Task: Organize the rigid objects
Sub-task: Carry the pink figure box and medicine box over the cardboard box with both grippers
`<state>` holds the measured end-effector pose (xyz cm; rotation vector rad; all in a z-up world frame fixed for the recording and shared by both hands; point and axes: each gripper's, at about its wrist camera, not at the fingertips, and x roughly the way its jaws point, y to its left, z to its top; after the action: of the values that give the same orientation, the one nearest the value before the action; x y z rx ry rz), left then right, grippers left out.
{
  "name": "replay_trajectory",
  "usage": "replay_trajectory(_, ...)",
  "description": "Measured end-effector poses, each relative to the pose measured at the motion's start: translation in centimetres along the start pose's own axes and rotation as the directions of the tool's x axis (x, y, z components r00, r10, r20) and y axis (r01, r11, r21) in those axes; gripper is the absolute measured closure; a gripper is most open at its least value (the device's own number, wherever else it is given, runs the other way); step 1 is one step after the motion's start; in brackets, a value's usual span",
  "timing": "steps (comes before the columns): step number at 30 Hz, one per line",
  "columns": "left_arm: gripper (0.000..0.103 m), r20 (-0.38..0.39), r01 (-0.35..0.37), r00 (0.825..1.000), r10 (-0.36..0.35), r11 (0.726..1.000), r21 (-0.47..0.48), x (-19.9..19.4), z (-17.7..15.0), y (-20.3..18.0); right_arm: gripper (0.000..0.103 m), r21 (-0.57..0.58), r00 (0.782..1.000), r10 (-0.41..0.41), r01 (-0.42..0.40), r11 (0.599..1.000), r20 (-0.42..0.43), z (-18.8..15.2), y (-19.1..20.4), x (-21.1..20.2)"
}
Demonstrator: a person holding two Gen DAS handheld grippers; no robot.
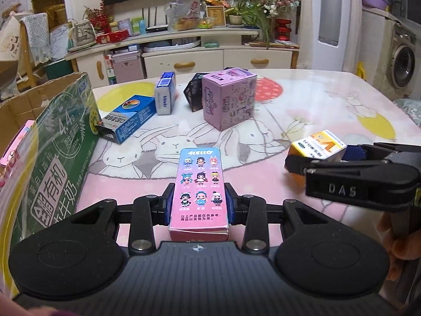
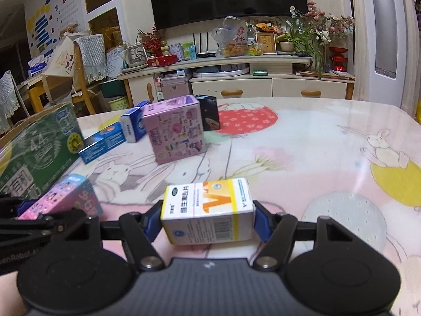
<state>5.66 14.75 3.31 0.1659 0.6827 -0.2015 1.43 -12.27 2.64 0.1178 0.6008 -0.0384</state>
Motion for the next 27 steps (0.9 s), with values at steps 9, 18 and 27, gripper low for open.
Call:
replay_trajectory(9, 0.059, 0.026, 0.054, 0.998, -0.054, 0.998, -0.017, -1.5, 0.3, 0.4, 0.036, -0.012, 1.000, -0.013, 0.013, 1.000, 0.004, -0.3, 1.6, -2.8)
replay_trajectory(18, 0.059, 0.065, 0.103, 0.993, -0.100, 0.994, -0.042, -3.0, 1.0, 1.2, 0.035, -0.041, 0.998, -0.018, 0.021, 0.999, 0.059, 1.1, 3.5, -6.0)
replay_trajectory(27, 0.059, 0.115, 0.140, 0.985, -0.131, 0.987, -0.077, -4.8, 2.0, 2.8, 0.035, -0.099, 0.994, -0.001, 0.011, 0.995, 0.108, 2.9, 6.5, -8.2)
